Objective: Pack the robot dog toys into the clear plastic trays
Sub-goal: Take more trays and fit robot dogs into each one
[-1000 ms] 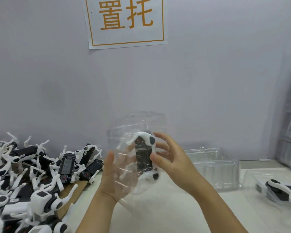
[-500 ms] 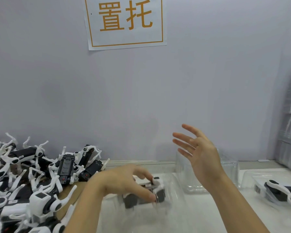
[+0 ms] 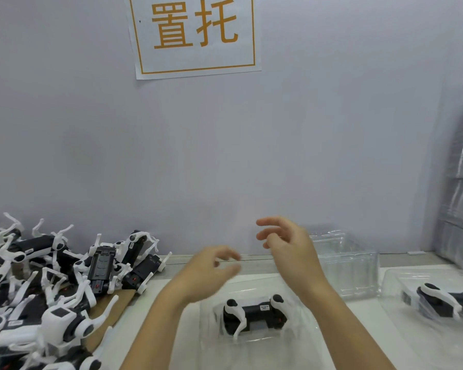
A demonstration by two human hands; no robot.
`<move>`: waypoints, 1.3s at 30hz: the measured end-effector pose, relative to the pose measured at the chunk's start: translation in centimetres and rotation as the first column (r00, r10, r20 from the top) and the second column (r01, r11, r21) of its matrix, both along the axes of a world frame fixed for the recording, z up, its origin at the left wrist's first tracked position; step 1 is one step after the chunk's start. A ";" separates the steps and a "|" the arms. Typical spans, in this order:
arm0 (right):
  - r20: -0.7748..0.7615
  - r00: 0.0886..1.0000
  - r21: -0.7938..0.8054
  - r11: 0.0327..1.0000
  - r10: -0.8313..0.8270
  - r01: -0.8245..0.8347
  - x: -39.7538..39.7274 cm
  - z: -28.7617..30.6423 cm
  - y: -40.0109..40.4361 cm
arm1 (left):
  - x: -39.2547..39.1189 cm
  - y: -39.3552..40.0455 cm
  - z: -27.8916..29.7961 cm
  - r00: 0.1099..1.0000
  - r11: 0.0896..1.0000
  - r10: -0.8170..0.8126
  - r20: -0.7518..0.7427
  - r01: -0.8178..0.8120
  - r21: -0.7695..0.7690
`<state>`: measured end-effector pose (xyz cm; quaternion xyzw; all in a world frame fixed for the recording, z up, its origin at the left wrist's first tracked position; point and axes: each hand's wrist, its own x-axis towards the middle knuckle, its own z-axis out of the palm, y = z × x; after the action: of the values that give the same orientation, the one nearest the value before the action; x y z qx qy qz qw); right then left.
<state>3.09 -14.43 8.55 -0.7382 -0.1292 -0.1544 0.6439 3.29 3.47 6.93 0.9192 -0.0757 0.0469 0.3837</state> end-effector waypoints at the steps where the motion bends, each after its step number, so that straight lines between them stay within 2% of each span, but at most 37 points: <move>1: 0.008 1.000 -0.036 0.999 -0.018 0.018 -0.2 0.0 0.6 | 0.5 0.9 -0.6 0.989 0.988 0.135 0.056 -0.130 -0.078; 2: 0.007 1.000 -0.075 0.997 -0.022 0.022 -0.5 0.0 1.3 | 1.0 1.5 -1.4 0.957 0.948 0.278 0.080 -0.260 -0.182; 4: -0.023 0.999 -0.155 0.987 0.033 -0.036 -1.3 -0.1 3.3 | 1.6 2.5 -3.2 0.875 0.779 0.484 -0.007 -0.435 -0.451; 6: -0.070 0.986 -0.259 0.952 0.153 -0.166 -2.6 -0.5 5.7 | 1.8 3.2 -4.6 0.833 0.586 0.528 -0.166 -0.498 -0.640; 7: -0.088 0.971 -0.335 0.912 0.221 -0.238 -3.3 -1.0 6.8 | 1.8 3.5 -5.2 0.829 0.543 0.519 -0.208 -0.508 -0.669; 9: -0.128 0.945 -0.572 0.756 0.301 -0.318 -4.1 -2.3 8.4 | 1.8 4.0 -6.0 0.822 0.518 0.519 -0.232 -0.519 -0.680; 11: -0.165 0.941 -0.798 0.520 0.297 -0.304 -4.5 -3.2 8.7 | 1.8 4.0 -6.5 0.812 0.484 0.524 -0.259 -0.534 -0.694; 12: -0.187 0.942 -0.851 0.434 0.278 -0.297 -4.6 -3.3 8.5 | 1.8 4.0 -6.8 0.810 0.483 0.523 -0.266 -0.539 -0.690; 14: -0.235 0.947 -0.892 0.339 0.221 -0.300 -4.5 -3.1 7.9 | 2.0 3.8 -7.1 0.824 0.522 0.505 -0.257 -0.529 -0.670; 17: -0.272 0.955 -0.926 0.237 0.122 -0.294 -4.2 -2.7 7.1 | 2.0 3.4 -7.2 0.845 0.566 0.478 -0.241 -0.506 -0.651; 19: -0.309 0.949 -0.926 0.208 0.064 -0.315 -4.0 -2.4 6.5 | 2.0 3.2 -7.2 0.854 0.597 0.467 -0.229 -0.496 -0.631; 27: -0.382 0.923 -0.909 0.194 -0.039 -0.368 -2.4 -1.4 3.4 | 1.9 2.2 -7.2 0.894 0.712 0.409 -0.181 -0.437 -0.550; 36: -0.393 0.891 -0.906 0.262 -0.225 -0.333 -0.3 -0.2 -3.0 | 1.8 2.2 -7.4 0.908 0.754 0.384 -0.168 -0.414 -0.510; 39: -0.354 0.878 -0.928 0.242 -0.323 -0.285 0.0 -0.4 -4.3 | 1.8 2.1 -7.4 0.911 0.764 0.381 -0.160 -0.408 -0.500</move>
<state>3.04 -18.70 8.17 -0.9885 -0.0234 0.1380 0.0573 5.05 5.58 -0.51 0.7759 0.1441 0.1225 0.6019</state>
